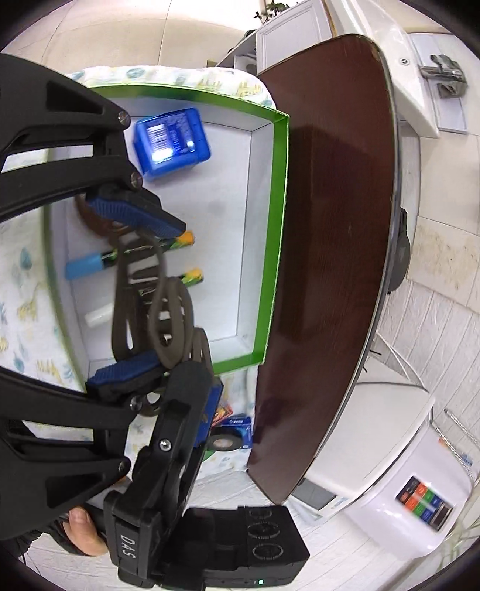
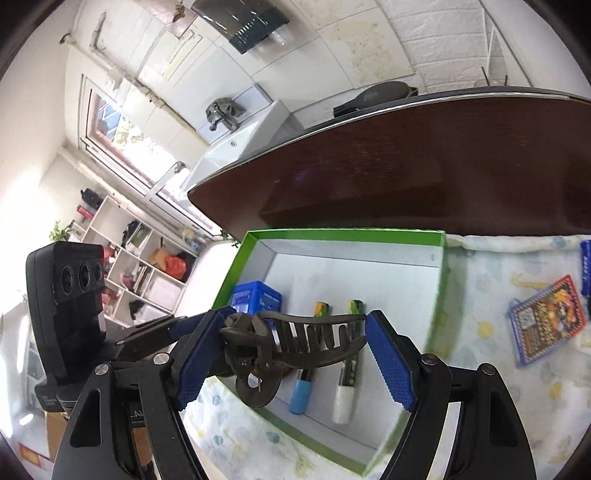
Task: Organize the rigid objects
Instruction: 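Open the left gripper to drop the claw clips into the green box, then move the left gripper to the red-and-blue playing-card box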
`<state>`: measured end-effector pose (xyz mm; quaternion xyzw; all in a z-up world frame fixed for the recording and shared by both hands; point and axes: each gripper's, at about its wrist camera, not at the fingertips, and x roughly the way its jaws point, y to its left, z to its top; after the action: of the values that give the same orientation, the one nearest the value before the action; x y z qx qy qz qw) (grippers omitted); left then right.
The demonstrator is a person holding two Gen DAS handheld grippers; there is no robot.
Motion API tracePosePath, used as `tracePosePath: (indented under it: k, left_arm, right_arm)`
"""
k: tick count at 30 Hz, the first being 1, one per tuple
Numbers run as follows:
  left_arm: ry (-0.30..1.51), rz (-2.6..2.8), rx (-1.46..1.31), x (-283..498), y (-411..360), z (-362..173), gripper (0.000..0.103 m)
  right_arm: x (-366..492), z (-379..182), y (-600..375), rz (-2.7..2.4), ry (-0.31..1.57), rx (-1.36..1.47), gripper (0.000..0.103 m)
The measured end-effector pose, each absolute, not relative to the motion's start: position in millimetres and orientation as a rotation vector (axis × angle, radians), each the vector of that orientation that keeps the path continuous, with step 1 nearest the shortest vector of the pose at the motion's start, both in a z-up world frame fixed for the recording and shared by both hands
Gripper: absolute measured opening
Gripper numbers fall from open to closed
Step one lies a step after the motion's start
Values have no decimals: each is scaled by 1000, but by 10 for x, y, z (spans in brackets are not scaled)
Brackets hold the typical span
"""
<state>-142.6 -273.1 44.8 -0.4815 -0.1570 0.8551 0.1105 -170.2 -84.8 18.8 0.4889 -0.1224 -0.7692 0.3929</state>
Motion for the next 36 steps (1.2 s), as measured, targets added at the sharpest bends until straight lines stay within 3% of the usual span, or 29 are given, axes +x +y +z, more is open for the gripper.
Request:
tracePosePath:
  k: [3, 6, 9, 13, 19, 24, 33, 36]
  left_arm:
    - [-409, 2517, -1471, -1688, -2800, 263, 60]
    - [-310, 2525, -1539, -1907, -2776, 66, 60]
    - [-333, 2498, -1612, -2022, -2855, -129, 60]
    - [-393, 2504, -1630, -2042, -3007, -243, 61]
    - [-436, 2528, -1627, -1911, -3022, -173, 61]
    - [-473, 2571, -1570, -1803, -2926, 33, 62]
    - [-493, 2500, -1389, -1709, -2012, 555, 62]
    - [-473, 2415, -1386, -1746, -1573, 574, 61]
  right_arm:
    - [-1924, -33, -1152, -1828, -405, 1283, 81]
    - [-2020, -159, -1451, -1840, -367, 1298, 81]
    - [-2087, -268, -1607, -1893, -296, 1344, 80]
    - [-2220, -485, -1542, -1885, -346, 1420, 80]
    - [-2212, -585, -1386, -1892, -365, 1459, 80]
    - [-2099, -349, -1198, -1890, -335, 1393, 80]
    - [-2051, 35, -109, -2144, -211, 1278, 80]
    - [-2110, -105, 410, -2244, -174, 1342, 67]
